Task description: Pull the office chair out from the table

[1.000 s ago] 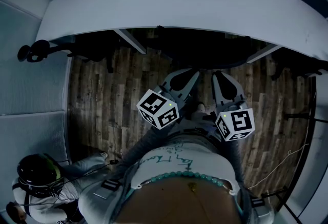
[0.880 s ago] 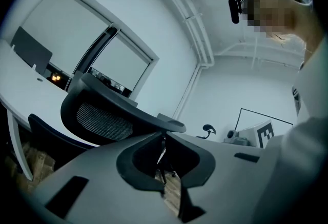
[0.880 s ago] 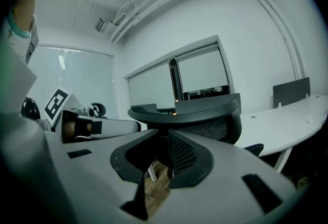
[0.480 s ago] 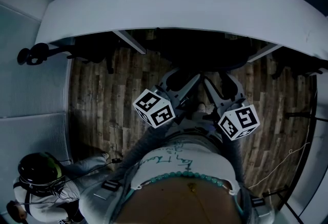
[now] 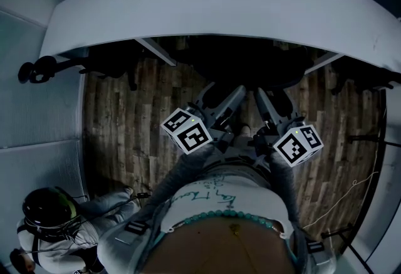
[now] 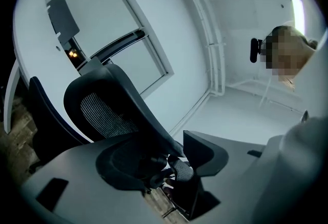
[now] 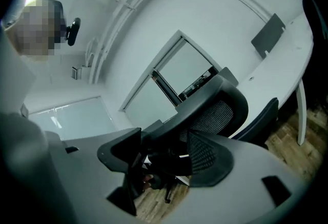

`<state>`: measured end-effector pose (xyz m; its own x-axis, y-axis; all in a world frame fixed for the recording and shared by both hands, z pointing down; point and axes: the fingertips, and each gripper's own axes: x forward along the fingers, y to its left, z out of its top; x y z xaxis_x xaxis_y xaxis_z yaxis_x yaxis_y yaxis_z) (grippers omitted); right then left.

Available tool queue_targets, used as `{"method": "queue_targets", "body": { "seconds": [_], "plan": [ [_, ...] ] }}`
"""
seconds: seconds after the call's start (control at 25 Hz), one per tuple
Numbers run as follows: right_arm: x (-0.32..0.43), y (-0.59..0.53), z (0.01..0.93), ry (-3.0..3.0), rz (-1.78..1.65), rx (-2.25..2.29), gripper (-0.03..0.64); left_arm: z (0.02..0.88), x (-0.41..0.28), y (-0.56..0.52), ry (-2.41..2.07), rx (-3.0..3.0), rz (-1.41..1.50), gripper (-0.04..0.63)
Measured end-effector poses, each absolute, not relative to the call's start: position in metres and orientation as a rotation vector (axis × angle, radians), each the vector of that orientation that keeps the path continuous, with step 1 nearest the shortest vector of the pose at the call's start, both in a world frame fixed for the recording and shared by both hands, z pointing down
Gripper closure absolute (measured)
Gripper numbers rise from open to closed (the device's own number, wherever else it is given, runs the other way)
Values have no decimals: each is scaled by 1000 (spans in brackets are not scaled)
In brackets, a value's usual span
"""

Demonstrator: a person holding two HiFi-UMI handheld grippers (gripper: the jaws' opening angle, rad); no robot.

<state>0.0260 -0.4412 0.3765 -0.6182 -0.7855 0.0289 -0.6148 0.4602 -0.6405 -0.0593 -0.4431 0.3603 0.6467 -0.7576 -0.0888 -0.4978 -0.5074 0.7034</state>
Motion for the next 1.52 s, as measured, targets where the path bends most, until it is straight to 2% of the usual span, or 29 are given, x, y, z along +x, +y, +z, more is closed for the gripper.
{"method": "queue_targets", "body": {
  "seconds": [0.68, 1.52],
  "plan": [
    [22, -485, 368, 2285, -1001, -1241, 342, 354, -51, -489, -999, 2158, -588, 356],
    [27, -494, 369, 2282, -938, -1222, 344, 357, -45, -488, -1045, 2153, -611, 357]
  ]
}}
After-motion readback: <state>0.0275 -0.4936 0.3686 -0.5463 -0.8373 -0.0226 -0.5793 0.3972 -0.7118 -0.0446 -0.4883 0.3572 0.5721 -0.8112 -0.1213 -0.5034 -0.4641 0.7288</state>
